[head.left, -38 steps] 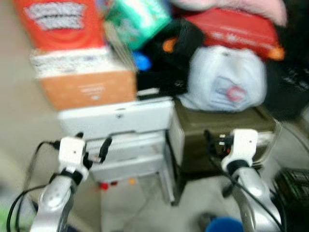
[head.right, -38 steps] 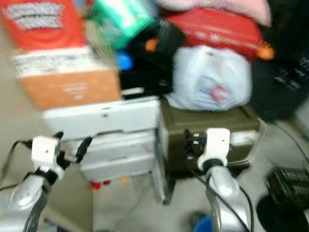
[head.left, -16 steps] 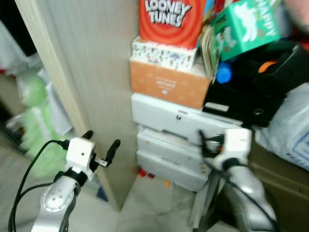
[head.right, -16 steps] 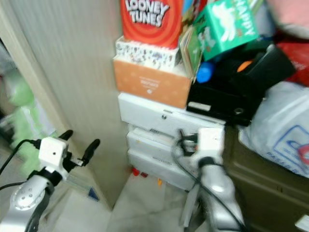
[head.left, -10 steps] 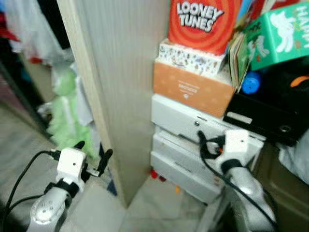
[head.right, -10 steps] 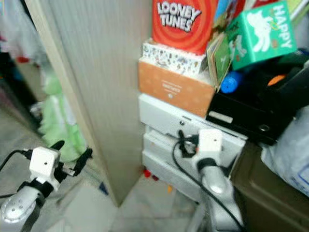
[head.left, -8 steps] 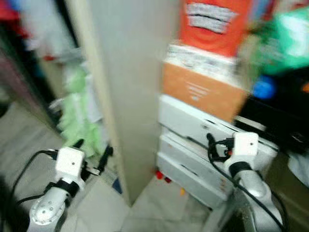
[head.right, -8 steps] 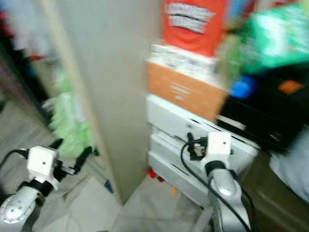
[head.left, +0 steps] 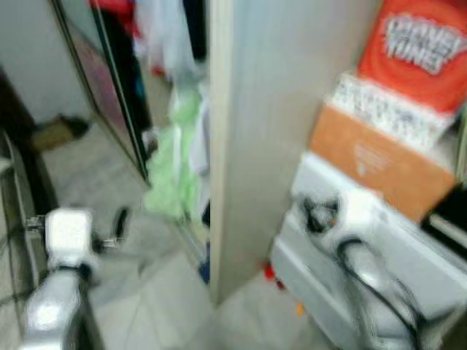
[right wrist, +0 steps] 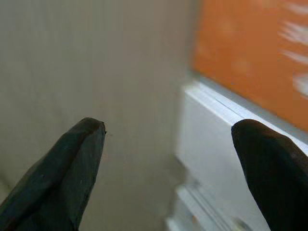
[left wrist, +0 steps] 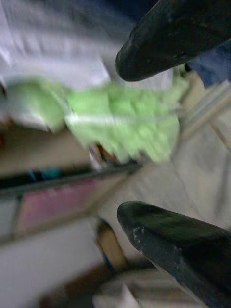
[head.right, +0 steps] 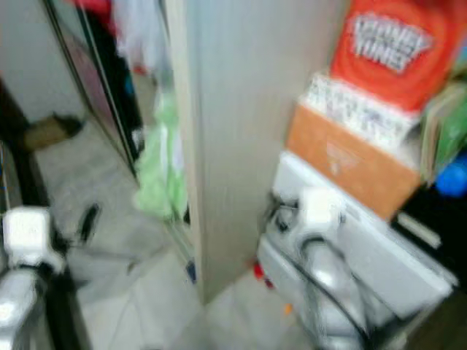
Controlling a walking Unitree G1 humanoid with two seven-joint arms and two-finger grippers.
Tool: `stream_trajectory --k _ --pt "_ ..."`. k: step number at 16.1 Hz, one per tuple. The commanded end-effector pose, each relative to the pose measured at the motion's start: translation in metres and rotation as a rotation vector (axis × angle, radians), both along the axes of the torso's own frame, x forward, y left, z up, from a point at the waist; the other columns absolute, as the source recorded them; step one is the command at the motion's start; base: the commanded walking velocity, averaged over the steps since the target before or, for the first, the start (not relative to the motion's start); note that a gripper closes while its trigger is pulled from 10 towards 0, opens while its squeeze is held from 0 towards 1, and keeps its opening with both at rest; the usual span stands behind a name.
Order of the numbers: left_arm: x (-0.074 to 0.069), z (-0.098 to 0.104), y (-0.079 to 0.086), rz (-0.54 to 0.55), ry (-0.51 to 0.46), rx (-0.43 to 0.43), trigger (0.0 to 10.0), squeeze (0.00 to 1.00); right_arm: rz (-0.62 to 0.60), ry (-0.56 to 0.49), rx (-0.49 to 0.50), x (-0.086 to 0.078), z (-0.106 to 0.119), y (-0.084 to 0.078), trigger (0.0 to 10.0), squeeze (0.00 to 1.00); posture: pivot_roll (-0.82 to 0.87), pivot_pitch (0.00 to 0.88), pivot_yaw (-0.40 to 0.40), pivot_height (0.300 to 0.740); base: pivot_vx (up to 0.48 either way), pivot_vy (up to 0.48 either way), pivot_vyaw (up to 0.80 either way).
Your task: Clean up the room
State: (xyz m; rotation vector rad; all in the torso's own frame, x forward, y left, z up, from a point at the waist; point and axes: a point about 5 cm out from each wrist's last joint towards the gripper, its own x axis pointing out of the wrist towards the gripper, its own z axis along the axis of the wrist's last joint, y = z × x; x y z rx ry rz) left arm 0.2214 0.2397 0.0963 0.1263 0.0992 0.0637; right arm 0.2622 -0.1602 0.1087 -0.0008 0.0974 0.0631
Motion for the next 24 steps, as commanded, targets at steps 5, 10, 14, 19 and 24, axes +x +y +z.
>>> stream_trajectory --k 5,10,14,19,24 --pt "0.004 0.002 -0.004 0.014 0.021 -0.027 10.0 0.0 -0.065 0.021 -0.018 -0.007 0.0 -0.017 10.0 0.0 -0.03 0.01 -0.052 0.74 0.0 0.0 0.0" --pt "0.014 0.003 -0.013 -0.063 0.033 -0.039 10.0 0.0 -0.097 0.043 0.002 -0.011 -0.006 -0.02 10.0 0.0 -0.03 0.0 -0.041 0.74 0.0 0.0 0.0" --pt "0.016 0.005 -0.016 -0.084 0.024 -0.056 10.0 0.0 -0.112 0.032 -0.026 -0.011 -0.004 -0.022 10.0 0.0 -0.03 0.0 -0.045 0.74 0.0 0.0 0.2" --pt "0.009 0.001 -0.024 -0.14 0.045 -0.036 10.0 0.0 -0.236 0.092 -0.02 -0.029 -0.008 -0.038 10.0 0.0 -0.03 0.0 -0.049 0.74 0.0 0.0 0.75" --pt "0.011 0.001 -0.029 -0.162 0.046 -0.047 10.0 0.0 -0.251 0.103 0.01 -0.026 -0.008 -0.038 10.0 0.0 -0.04 0.0 -0.048 0.74 0.0 0.0 0.1"
